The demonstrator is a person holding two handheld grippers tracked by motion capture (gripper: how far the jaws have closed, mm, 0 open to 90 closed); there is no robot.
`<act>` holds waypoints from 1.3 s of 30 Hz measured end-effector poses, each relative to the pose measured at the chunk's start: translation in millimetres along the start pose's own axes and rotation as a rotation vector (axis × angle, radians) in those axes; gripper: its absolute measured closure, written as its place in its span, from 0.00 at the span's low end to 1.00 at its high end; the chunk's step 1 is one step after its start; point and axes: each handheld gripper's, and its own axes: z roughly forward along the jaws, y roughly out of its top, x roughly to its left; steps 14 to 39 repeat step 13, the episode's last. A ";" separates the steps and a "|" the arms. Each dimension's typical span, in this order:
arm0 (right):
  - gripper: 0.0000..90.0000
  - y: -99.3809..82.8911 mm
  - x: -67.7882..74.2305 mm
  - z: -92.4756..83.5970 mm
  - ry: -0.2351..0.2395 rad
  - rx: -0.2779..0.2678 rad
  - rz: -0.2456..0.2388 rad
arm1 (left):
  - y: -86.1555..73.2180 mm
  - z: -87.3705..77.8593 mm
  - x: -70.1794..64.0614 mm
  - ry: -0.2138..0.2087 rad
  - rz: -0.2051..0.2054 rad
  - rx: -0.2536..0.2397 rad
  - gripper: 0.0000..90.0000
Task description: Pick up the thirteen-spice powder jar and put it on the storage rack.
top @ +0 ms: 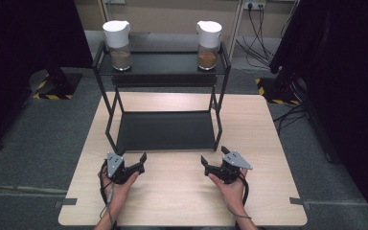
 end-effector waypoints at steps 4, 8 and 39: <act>0.06 -1.3 0.8 -0.4 0.000 0.000 -0.008 | -0.1 -0.1 -0.1 0.000 0.001 -0.001 0.12; 0.06 -2.6 1.1 -0.9 0.002 -0.008 -0.014 | 0.1 0.1 -0.2 0.000 0.002 0.001 0.12; 0.06 -2.8 -2.0 -1.0 0.011 -0.009 0.000 | 0.9 0.2 1.6 -0.003 -0.008 0.005 0.12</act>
